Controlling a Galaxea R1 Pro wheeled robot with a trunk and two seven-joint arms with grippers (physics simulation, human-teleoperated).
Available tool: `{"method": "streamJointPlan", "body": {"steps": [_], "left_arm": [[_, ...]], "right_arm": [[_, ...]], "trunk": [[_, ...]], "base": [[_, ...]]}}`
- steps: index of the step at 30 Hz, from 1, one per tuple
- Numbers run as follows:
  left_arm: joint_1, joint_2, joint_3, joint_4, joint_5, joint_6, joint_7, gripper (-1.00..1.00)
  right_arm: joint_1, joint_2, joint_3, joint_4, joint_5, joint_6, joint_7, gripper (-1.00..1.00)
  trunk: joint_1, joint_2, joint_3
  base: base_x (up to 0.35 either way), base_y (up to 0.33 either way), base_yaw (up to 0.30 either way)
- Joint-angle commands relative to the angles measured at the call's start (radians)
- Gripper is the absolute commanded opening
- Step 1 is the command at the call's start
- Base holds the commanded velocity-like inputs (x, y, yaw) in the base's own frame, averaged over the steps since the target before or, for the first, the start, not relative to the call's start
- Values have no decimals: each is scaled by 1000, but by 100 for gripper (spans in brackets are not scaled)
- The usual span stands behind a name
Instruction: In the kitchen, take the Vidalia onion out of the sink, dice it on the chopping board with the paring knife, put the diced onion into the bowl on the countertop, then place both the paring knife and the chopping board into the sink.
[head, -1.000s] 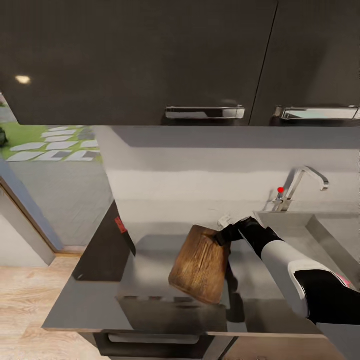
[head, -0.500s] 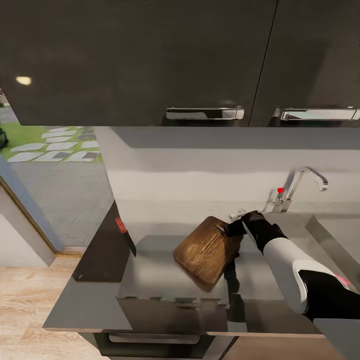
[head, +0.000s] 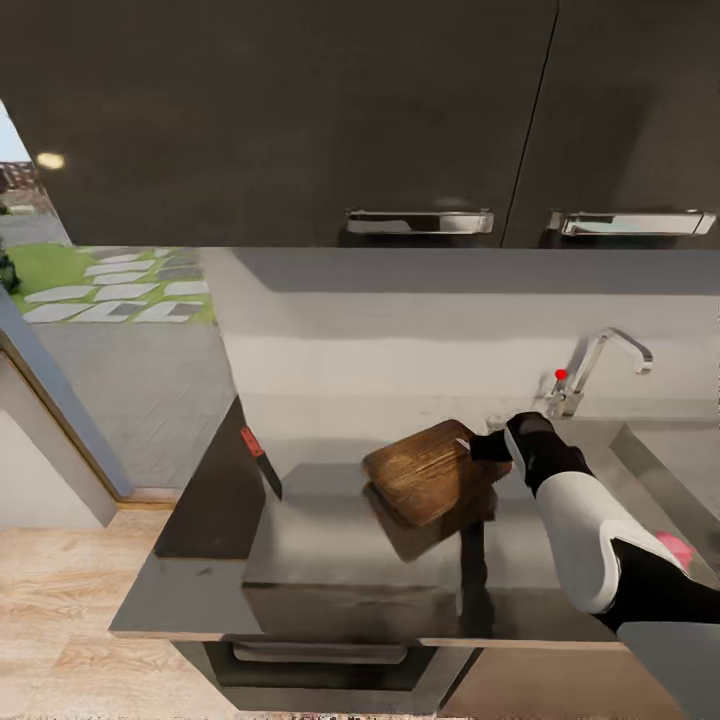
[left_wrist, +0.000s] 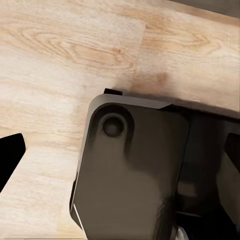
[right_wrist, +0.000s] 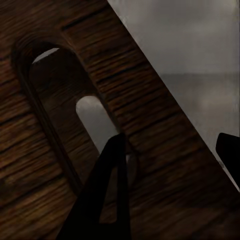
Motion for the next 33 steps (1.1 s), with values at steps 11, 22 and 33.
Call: {"method": "streamJointPlan", "body": {"steps": [11, 22, 33], "left_arm": [[0, 0, 1, -1, 4, -1, 0, 100], [0, -2, 1, -1, 4, -1, 0, 100], [0, -2, 1, -1, 4, -1, -2, 100]], "right_arm": [[-1, 3, -172, -4, 3, -14, -187, -100], [-1, 11, -283, -5, 0, -58, -367, -100], [-1, 14, -426, -5, 0, -60, -397, -100]], "trunk": [[0, -2, -2], [0, -2, -2], [0, -2, -2]], "base": [[-103, 44, 0], [-134, 98, 0], [-72, 28, 0]]}}
